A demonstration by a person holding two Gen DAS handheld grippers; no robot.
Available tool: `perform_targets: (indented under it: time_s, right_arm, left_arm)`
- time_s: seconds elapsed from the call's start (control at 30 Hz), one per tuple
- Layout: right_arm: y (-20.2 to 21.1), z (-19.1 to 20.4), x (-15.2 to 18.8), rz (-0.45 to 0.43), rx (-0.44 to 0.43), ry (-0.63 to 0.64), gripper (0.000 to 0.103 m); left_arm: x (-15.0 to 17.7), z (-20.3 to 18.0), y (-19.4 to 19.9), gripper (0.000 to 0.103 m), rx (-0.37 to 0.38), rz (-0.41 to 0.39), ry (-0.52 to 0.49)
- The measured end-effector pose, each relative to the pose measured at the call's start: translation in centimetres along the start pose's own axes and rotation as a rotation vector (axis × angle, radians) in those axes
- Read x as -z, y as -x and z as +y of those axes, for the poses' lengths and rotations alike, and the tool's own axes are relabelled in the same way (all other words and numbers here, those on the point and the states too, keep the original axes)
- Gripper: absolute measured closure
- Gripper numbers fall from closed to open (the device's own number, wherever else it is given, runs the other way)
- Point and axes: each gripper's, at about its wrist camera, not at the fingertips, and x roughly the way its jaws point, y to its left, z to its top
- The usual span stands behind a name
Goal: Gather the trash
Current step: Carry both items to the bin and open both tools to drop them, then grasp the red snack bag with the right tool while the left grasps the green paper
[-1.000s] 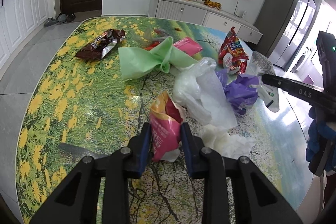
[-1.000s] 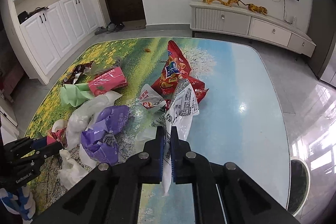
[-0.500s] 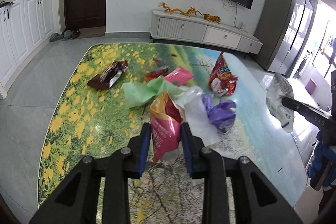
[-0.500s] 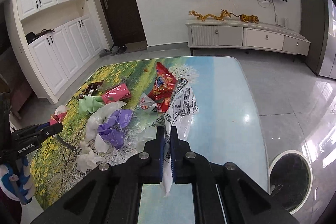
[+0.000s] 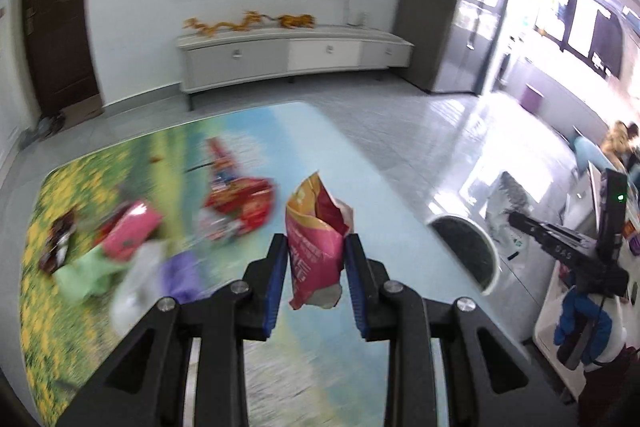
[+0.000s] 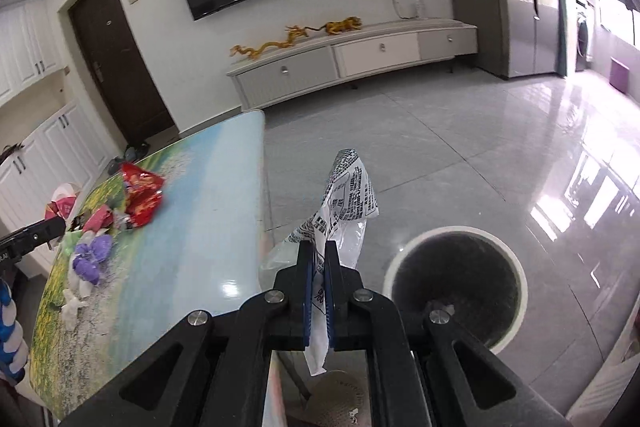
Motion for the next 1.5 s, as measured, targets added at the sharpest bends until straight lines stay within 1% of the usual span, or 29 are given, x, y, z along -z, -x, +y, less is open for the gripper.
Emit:
perform_targets:
  time_s: [0.1, 0.27, 0.4, 0.57, 0.63, 0.7, 0.73, 0.77, 0.8, 0.87, 1.03, 1.2, 1.4, 1.5]
  right_arm:
    - [-0.2, -4.5, 0.5, 0.003, 0.05, -0.075, 0.097]
    - [-1.2, -10.5, 0.9, 0.025, 0.111, -0.165, 0.097]
    - [-2.1, -13.7, 0.7, 0.041, 0.141, -0.198, 0.097]
    - [-3.6, -16.4, 0.8, 0.079, 0.168, -0.221, 0.095]
    - [-4.2, -17.5, 1.1, 0.099, 0.177, -0.226, 0.095]
    - [-4.9, -18.3, 1.3, 0.118, 0.19, -0.235, 0.093]
    - [-5.1, -18.6, 1.3, 0.124, 0.19, -0.24, 0.09]
    - [-5.3, -18.8, 1.5, 0.13, 0.196, -0.242, 0.081]
    - [-5.5, -19.0, 1.6, 0.135, 0.207, -0.242, 0.072]
    - [-5.4, -19.2, 1.8, 0.137, 0.212, -0.243, 0.062]
    - [-4.9, -19.1, 1.8, 0.136, 0.223, -0.246, 0.061]
    - [-3.5, -17.9, 1.4, 0.111, 0.232, -0.227, 0.061]
    - [-1.0, -15.1, 0.5, 0.054, 0.228, -0.194, 0.061]
    - [0.3, -13.3, 0.1, 0.026, 0.219, -0.169, 0.06]
  left_arm:
    - [-2.2, -4.7, -3.5, 0.075, 0.052, 0.039, -0.073]
    - [-4.7, -12.6, -10.2, 0.075, 0.147, 0.134, -0.153]
    - [-5.8, -17.7, -15.2, 0.073, 0.202, 0.206, -0.169]
    - [-6.3, -22.5, -20.0, 0.07, 0.218, 0.257, -0.181]
    - [-6.3, -23.6, -21.5, 0.068, 0.228, 0.279, -0.172]
    - [-6.3, -24.4, -22.7, 0.061, 0.238, 0.299, -0.159]
    - [-6.3, -24.6, -23.1, 0.052, 0.241, 0.304, -0.155]
    - [-6.4, -24.7, -23.3, 0.046, 0.244, 0.305, -0.152]
    - [-6.5, -24.8, -23.5, 0.044, 0.248, 0.305, -0.15]
    - [-6.6, -25.0, -23.5, 0.042, 0.255, 0.306, -0.15]
    - [-6.5, -24.6, -22.3, 0.042, 0.248, 0.296, -0.172]
    - [-6.0, -23.6, -18.9, 0.042, 0.2, 0.232, -0.206]
    - [-5.5, -19.9, -13.4, 0.042, 0.135, 0.137, -0.217]
    - [-4.9, -17.3, -10.5, 0.041, 0.105, 0.099, -0.214]
